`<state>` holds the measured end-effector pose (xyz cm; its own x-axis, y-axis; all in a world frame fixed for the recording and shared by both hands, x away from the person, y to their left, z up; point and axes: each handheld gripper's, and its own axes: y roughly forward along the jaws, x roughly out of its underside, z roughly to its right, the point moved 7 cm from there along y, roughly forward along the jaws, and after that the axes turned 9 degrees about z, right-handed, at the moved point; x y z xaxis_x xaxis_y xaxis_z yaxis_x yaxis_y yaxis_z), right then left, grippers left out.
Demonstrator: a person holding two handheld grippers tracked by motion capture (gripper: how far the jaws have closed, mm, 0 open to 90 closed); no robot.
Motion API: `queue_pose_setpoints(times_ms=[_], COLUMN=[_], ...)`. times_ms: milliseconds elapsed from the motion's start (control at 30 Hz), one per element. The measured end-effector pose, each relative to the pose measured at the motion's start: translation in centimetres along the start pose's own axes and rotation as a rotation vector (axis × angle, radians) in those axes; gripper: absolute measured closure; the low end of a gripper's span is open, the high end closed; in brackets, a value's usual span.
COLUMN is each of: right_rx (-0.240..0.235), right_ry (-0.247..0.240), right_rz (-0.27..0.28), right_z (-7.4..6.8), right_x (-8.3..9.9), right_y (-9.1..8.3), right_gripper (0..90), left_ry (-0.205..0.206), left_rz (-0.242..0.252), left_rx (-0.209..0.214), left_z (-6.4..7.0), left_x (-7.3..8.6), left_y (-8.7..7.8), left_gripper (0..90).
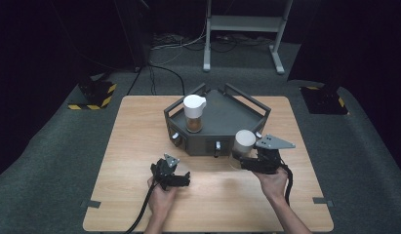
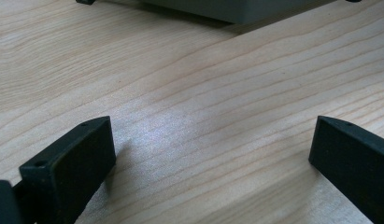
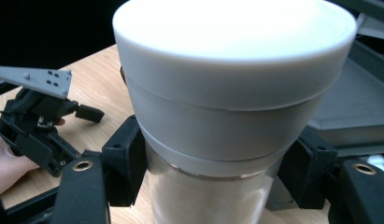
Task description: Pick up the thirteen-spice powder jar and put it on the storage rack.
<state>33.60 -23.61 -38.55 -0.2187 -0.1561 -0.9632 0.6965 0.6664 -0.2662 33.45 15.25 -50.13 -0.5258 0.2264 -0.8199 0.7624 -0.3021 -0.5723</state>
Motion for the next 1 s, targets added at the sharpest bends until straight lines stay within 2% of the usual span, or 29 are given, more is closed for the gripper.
queue_pose_setpoints(times_ms=[467,1000], right_rx=[0.009,0.035], right_ry=[0.001,0.002], right_rz=[0.020,0.024], right_z=[0.9,2.1], right_x=[-2.4,-5.2], right_y=[0.0,1.0], right_gripper=[32.6,32.6], left_ry=[0.000,0.001], left_rz=[0.000,0.000], left_rx=[0.000,0.001], left_z=[0.0,0.0], left_x=[0.0,0.0], left_y=[0.0,0.0], left_gripper=[0.3,0.3])
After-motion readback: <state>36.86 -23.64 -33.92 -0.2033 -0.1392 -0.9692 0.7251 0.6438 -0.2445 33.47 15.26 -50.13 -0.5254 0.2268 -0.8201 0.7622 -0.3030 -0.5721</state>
